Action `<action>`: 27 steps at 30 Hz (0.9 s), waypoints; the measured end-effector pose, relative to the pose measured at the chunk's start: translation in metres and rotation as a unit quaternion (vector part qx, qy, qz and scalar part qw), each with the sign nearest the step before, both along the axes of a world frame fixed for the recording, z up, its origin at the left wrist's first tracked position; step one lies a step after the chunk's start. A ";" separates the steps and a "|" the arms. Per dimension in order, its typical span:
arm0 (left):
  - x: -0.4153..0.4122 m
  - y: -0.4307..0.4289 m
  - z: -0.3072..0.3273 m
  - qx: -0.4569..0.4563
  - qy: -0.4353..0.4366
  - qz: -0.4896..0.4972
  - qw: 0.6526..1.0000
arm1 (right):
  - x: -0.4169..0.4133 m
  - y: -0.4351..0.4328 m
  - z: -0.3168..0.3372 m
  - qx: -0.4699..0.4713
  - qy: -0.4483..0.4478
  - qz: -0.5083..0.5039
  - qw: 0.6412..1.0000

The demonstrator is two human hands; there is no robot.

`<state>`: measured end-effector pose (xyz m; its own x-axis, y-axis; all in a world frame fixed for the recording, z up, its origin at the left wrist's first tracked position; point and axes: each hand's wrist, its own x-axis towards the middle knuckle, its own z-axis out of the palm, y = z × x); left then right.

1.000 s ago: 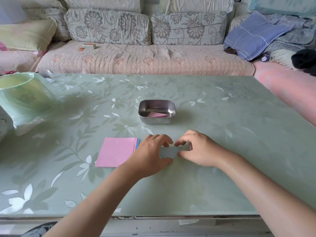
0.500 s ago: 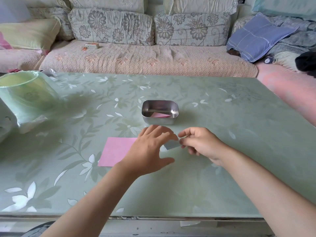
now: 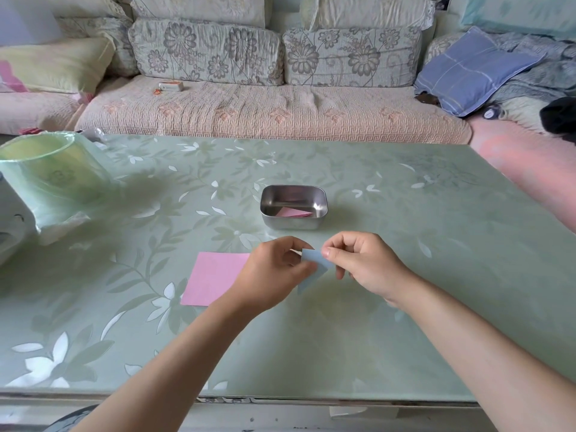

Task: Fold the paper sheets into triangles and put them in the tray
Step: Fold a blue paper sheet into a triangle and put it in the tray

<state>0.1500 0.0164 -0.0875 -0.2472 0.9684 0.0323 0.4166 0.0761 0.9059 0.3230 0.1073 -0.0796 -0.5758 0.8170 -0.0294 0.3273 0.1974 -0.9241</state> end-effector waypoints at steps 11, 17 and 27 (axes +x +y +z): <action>0.001 -0.002 0.003 0.010 -0.008 0.014 1.000 | -0.006 -0.009 -0.001 0.053 -0.010 -0.014 0.998; 0.003 -0.005 0.003 0.024 0.044 0.005 0.999 | -0.008 -0.015 -0.001 0.127 -0.035 -0.015 0.991; -0.013 -0.002 0.008 0.030 0.075 0.016 0.997 | -0.007 -0.004 -0.001 0.134 -0.062 -0.038 0.988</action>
